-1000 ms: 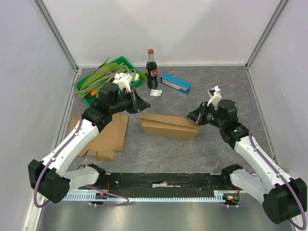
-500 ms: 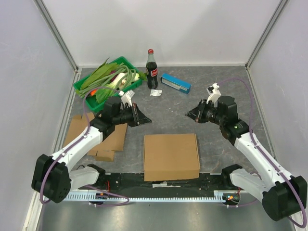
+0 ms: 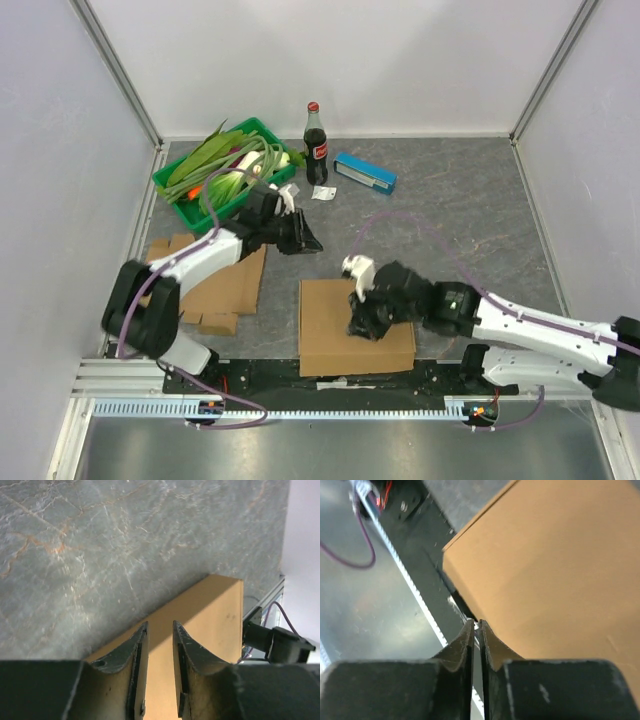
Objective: Fold the paper box
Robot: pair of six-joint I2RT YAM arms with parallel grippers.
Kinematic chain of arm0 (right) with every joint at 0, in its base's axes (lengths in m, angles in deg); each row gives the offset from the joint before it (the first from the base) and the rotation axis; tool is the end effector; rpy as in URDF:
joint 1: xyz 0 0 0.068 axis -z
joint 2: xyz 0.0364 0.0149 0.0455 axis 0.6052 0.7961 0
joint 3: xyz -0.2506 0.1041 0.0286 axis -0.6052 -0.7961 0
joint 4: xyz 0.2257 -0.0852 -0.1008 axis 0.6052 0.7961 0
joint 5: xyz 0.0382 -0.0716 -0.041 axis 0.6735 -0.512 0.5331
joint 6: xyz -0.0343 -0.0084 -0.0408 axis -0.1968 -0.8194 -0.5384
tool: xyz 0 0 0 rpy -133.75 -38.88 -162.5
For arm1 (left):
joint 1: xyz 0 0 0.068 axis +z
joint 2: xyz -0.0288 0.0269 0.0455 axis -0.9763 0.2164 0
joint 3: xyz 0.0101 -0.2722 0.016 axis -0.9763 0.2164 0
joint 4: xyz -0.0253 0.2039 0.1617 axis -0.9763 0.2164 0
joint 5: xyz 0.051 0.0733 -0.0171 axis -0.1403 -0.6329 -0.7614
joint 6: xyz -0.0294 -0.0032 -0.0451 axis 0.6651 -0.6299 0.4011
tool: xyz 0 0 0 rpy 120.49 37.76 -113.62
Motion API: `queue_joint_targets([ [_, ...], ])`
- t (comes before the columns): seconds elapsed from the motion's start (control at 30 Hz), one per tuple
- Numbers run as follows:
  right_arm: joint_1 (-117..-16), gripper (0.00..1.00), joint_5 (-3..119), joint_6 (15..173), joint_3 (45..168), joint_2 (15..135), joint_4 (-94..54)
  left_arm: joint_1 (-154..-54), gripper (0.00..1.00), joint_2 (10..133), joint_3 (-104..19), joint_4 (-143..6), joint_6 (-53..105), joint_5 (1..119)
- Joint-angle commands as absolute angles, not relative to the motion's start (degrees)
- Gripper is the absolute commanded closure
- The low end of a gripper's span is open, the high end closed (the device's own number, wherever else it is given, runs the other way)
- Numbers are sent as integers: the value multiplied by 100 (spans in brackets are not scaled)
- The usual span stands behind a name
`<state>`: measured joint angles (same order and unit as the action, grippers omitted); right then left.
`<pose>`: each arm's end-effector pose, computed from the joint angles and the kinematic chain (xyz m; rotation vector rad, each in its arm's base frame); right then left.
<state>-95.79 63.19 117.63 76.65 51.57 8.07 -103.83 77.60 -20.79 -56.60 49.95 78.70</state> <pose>0.1048 0.1864 0.2726 -0.7326 2.3853 0.9968 0.2624 -0.1477 0.2320 0.0681 2.4329 -1.0692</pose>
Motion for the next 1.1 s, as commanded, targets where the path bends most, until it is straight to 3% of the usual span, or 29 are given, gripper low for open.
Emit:
queue_joint_targets([
  [0.0, -11078, 98, 5197, 11919, 7375, 5319, 261, -10588, 69, 9148, -3271, -5661, 4733, 8174],
  [0.17, -12450, 100, 4732, 11885, 7321, 6547, -560, -10896, 71, 10128, -4273, -5360, 4635, 8131],
  [0.33, -12531, 100, 4066, 11885, 7224, 7025, -728, -11011, 71, 10489, -4557, -4991, 4389, 7815],
  [0.43, -12496, 100, 2905, 12183, 7119, 7034, -561, -11011, 71, 10708, -4671, -4833, 4257, 7718],
  [0.5, -12277, 100, 2274, 12561, 6996, 6947, -447, -11011, 71, 10788, -4636, -4832, 4248, 7657],
  [0.7, -10986, 100, 2033, 12739, 6635, 6507, -561, -11011, 72, 10753, -4373, -4928, 4248, 7490],
  [1.07, -8692, 100, 2917, 13080, 6793, 6129, 230, -11125, 74, 9779, -2932, -5587, 4687, 7560],
])
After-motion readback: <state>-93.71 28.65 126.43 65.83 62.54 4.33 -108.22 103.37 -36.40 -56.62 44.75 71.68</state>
